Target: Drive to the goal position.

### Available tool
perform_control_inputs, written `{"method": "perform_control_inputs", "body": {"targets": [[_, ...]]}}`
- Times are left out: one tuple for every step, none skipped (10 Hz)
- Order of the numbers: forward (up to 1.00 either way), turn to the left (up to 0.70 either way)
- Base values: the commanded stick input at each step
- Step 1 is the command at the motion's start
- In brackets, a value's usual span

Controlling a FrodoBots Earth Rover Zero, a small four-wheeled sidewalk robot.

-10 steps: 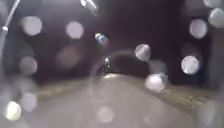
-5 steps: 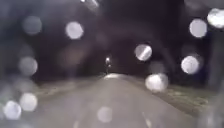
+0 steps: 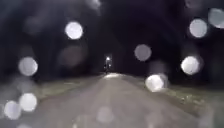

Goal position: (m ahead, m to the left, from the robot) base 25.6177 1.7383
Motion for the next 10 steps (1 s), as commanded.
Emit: {"method": "perform_control_inputs", "body": {"targets": [[1.0,0.04],[1.0,0.04],[1.0,0.03],[1.0,0.03],[1.0,0.03],[1.0,0.03],[1.0,0.03],[1.0,0.03],[1.0,0.03],[1.0,0.03]]}}
